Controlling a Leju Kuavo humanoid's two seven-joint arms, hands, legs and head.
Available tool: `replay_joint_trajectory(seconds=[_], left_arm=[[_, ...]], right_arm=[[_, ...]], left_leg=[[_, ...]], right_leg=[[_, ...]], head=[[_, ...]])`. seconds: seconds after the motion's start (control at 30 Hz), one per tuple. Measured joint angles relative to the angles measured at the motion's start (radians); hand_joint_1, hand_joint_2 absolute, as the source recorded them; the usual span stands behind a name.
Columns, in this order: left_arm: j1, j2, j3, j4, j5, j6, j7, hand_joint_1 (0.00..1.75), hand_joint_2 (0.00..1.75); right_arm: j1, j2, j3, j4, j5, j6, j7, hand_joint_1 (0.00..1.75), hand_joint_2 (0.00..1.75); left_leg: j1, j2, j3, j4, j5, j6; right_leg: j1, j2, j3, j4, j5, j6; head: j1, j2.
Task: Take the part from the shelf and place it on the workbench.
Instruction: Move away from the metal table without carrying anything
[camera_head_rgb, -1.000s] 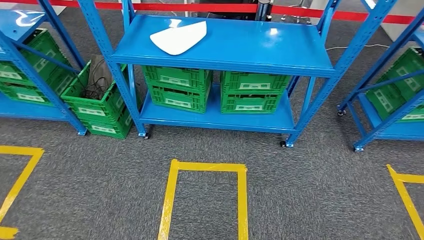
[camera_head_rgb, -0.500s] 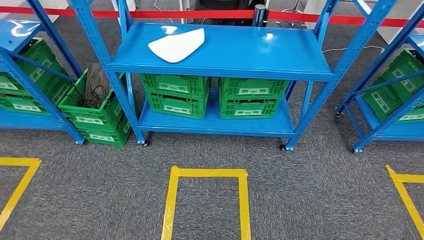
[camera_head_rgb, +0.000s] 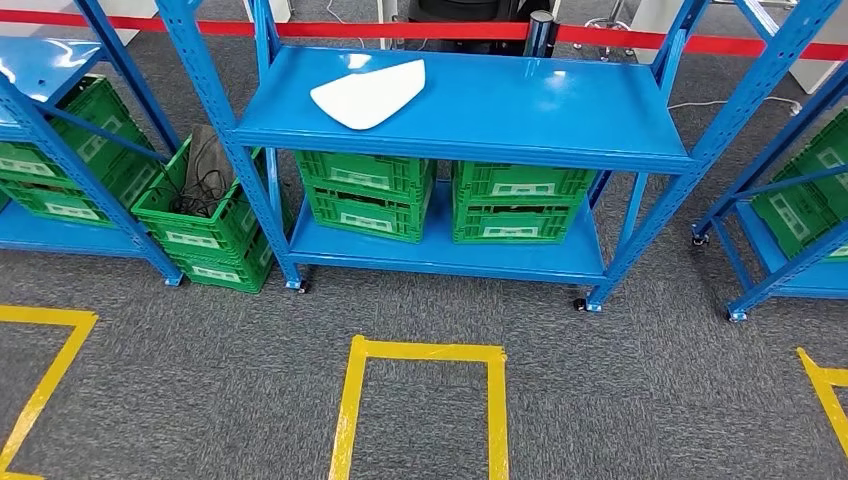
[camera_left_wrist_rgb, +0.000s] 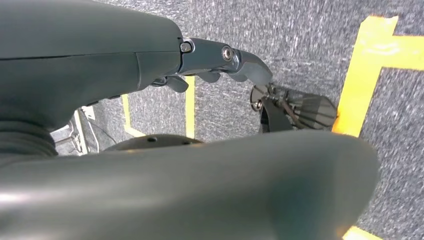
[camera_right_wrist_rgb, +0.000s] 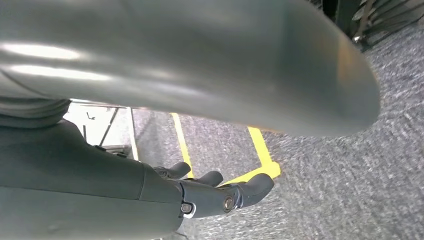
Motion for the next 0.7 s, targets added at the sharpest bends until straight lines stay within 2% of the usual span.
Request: replay_joint_trajectory(seconds=[0.07, 0.1, 0.17, 0.2, 0.23, 0.27, 0.33, 0.37, 0.4, 0.43, 0.53, 0.57, 0.6, 0.67, 0.7], left_arm=[[-0.001, 0.000, 0.000, 0.000, 0.000, 0.000, -0.001, 0.00, 0.00], [-0.001, 0.001, 0.000, 0.000, 0.000, 0.000, -0.001, 0.00, 0.00], [0.000, 0.001, 0.000, 0.000, 0.000, 0.001, 0.000, 0.00, 0.00], [0.001, 0.001, 0.000, 0.000, 0.000, 0.001, 0.000, 0.00, 0.00], [0.003, 0.001, 0.000, 0.000, 0.000, 0.001, 0.001, 0.00, 0.00], [0.004, 0.002, 0.000, 0.000, 0.000, 0.002, 0.001, 0.00, 0.00], [0.004, 0.003, 0.001, 0.000, 0.000, 0.003, 0.001, 0.00, 0.00], [0.003, 0.004, 0.001, 0.000, 0.000, 0.003, 0.001, 0.00, 0.00], [0.002, 0.005, 0.001, 0.000, 0.000, 0.003, 0.001, 0.00, 0.00], [0.001, 0.005, 0.001, 0.000, 0.000, 0.003, 0.001, 0.00, 0.00], [0.001, 0.005, 0.001, 0.000, 0.000, 0.004, 0.001, 0.00, 0.00], [0.001, 0.005, 0.001, 0.000, 0.000, 0.005, 0.001, 0.00, 0.00], [0.001, 0.005, 0.001, 0.001, -0.002, 0.005, 0.001, 0.00, 0.00], [0.001, 0.005, 0.001, 0.001, -0.005, 0.004, 0.002, 0.00, 0.00], [0.002, 0.005, 0.001, 0.001, -0.007, 0.004, 0.002, 0.00, 0.00]], right_arm=[[0.002, 0.000, 0.000, 0.000, 0.000, 0.000, 0.000, 0.00, 0.00], [0.002, 0.001, 0.000, 0.000, 0.000, 0.000, 0.000, 0.00, 0.00], [0.003, 0.001, 0.001, 0.000, 0.000, 0.000, 0.000, 0.00, 0.00], [0.003, 0.001, 0.001, 0.000, 0.000, 0.001, 0.000, 0.00, 0.00], [0.003, 0.001, 0.001, 0.000, 0.001, 0.001, 0.000, 0.00, 0.00], [0.004, 0.001, 0.001, 0.000, 0.001, 0.001, 0.000, 0.00, 0.00], [0.005, 0.002, 0.001, 0.000, 0.002, 0.002, 0.000, 0.00, 0.00], [0.006, 0.002, 0.002, 0.000, 0.002, 0.002, 0.000, 0.00, 0.00], [0.005, 0.002, 0.002, 0.000, 0.002, 0.003, 0.000, 0.00, 0.00], [0.005, 0.002, 0.002, 0.000, 0.003, 0.004, 0.001, 0.00, 0.00], [-0.001, 0.002, 0.002, -0.001, 0.004, 0.006, 0.002, 0.00, 0.00], [-0.003, 0.003, 0.002, -0.001, 0.005, 0.006, 0.003, 0.00, 0.00], [-0.004, 0.003, 0.002, -0.001, 0.005, 0.009, 0.004, 0.00, 0.00], [-0.003, 0.004, 0.002, -0.001, 0.007, 0.014, 0.007, 0.00, 0.00], [-0.002, 0.004, 0.003, -0.001, 0.008, 0.017, 0.009, 0.00, 0.00]], left_leg=[[0.000, 0.002, -0.005, 0.032, -0.020, -0.009], [0.001, 0.003, -0.030, 0.079, -0.041, -0.012], [0.002, 0.004, -0.106, 0.209, -0.083, -0.017], [0.003, 0.004, -0.138, 0.255, -0.087, -0.019], [0.003, 0.004, -0.154, 0.263, -0.070, -0.020], [0.003, 0.005, -0.151, 0.236, -0.038, -0.020], [0.003, 0.006, -0.103, 0.115, 0.037, -0.016], [0.001, 0.006, -0.075, 0.060, 0.053, -0.012], [0.000, 0.006, -0.054, 0.025, 0.057, -0.008], [-0.003, 0.006, -0.043, 0.013, 0.048, -0.003], [0.000, 0.005, -0.031, 0.001, 0.043, 0.011], [0.002, 0.005, -0.027, -0.003, 0.043, 0.016], [0.004, 0.005, -0.023, -0.007, 0.041, 0.020], [0.003, 0.006, -0.018, -0.008, 0.035, 0.026], [0.002, 0.005, -0.015, -0.008, 0.031, 0.028]], right_leg=[[-0.005, -0.001, 0.021, -0.019, 0.003, -0.007], [-0.006, -0.002, 0.028, -0.026, 0.003, -0.010], [-0.007, -0.003, 0.035, -0.028, -0.003, -0.016], [-0.006, -0.002, 0.038, -0.028, -0.007, -0.017], [-0.006, -0.001, 0.044, -0.028, -0.012, -0.017], [-0.007, 0.000, 0.052, -0.027, -0.018, -0.016], [-0.007, 0.001, 0.066, -0.027, -0.032, -0.009], [-0.006, 0.001, 0.069, -0.026, -0.040, -0.003], [-0.005, 0.000, 0.069, -0.025, -0.046, 0.004], [-0.004, 0.000, 0.068, -0.026, -0.050, 0.010], [-0.006, -0.001, 0.072, -0.019, -0.062, 0.026], [-0.007, -0.001, 0.063, 0.006, -0.077, 0.031], [-0.009, -0.001, 0.039, 0.054, -0.100, 0.036], [-0.013, -0.002, -0.043, 0.192, -0.151, 0.044], [-0.014, -0.002, -0.083, 0.249, -0.161, 0.046]], head=[[-0.006, 0.000], [-0.012, 0.000], [-0.024, 0.000], [-0.027, 0.000], [-0.031, 0.000], [-0.034, 0.000], [-0.043, 0.000], [-0.046, 0.000], [-0.048, 0.000], [-0.048, 0.000], [-0.046, 0.000], [-0.042, 0.000], [-0.037, 0.000], [-0.026, 0.000], [-0.023, 0.000]])
